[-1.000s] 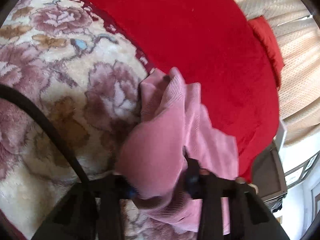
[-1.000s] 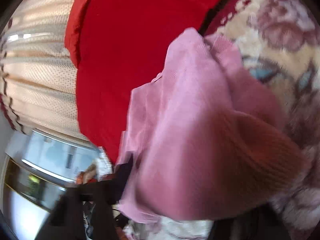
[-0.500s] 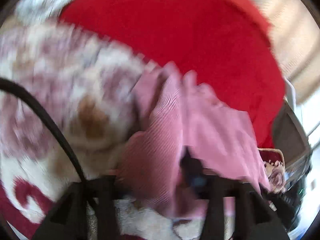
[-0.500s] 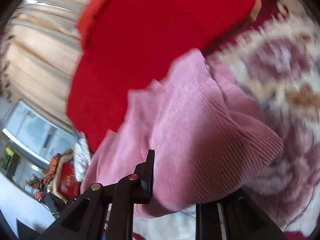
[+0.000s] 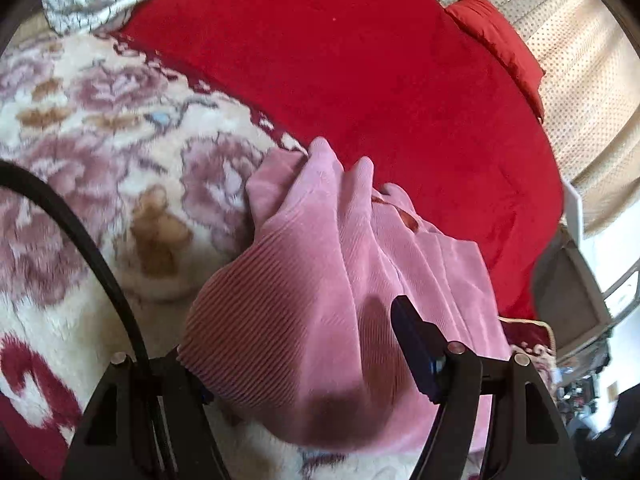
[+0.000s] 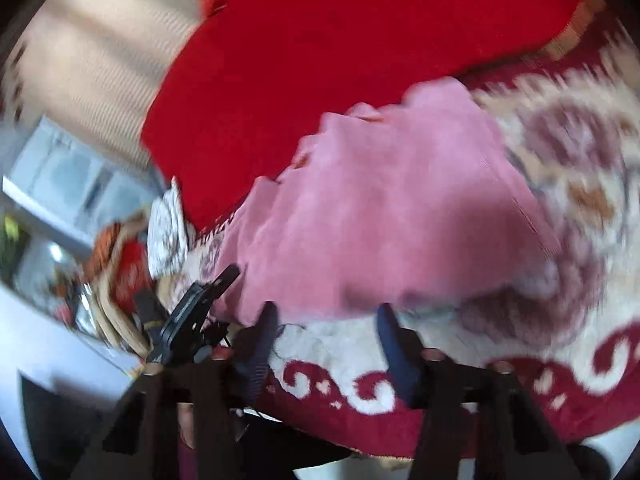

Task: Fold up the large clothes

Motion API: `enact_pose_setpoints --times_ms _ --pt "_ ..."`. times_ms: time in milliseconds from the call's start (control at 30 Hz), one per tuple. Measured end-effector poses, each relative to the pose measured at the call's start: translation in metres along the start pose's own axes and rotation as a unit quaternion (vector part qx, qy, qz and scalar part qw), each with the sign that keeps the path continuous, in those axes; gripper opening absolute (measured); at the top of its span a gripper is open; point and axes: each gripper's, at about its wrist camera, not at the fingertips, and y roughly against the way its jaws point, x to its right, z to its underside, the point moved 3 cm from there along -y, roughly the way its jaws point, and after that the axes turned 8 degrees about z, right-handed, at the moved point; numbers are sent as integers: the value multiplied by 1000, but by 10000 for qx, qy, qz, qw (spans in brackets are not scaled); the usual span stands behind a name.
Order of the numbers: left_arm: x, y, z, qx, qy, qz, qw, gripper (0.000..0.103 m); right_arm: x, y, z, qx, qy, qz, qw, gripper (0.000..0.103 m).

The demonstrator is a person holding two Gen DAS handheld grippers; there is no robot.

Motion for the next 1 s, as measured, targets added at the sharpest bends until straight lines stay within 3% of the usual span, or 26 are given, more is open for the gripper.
enact_pose_setpoints --times_ms 100,233,433,567,700,800,867,1000 --pt "5 -10 -5 80 -182 -298 9994 73 -18 -7 -18 495 588 400 9962 43" --pt "2 -10 -9 142 -397 -537 9977 73 -24 -56 -51 882 982 890 9872 40" --pt "7 -2 -4 225 -899 -921 9914 73 12 -138 -69 193 679 713 9950 39" --pt "11 -6 -5 227 -1097 -1114 9874 73 7 -129 -75 236 837 703 9937 39" --pt "16 -9 -4 289 -1265 -1293 9831 73 -7 -117 -77 751 926 266 9925 39" --pt "18 -12 -4 306 -1363 -1383 9805 74 0 -147 -74 332 942 479 9938 39" --pt "18 -14 -4 290 -1315 -1400 9810 76 6 -150 -74 539 893 373 9938 39" --pt "17 -18 -4 163 -1198 -1310 9840 84 9 -145 -74 484 837 348 9947 39"
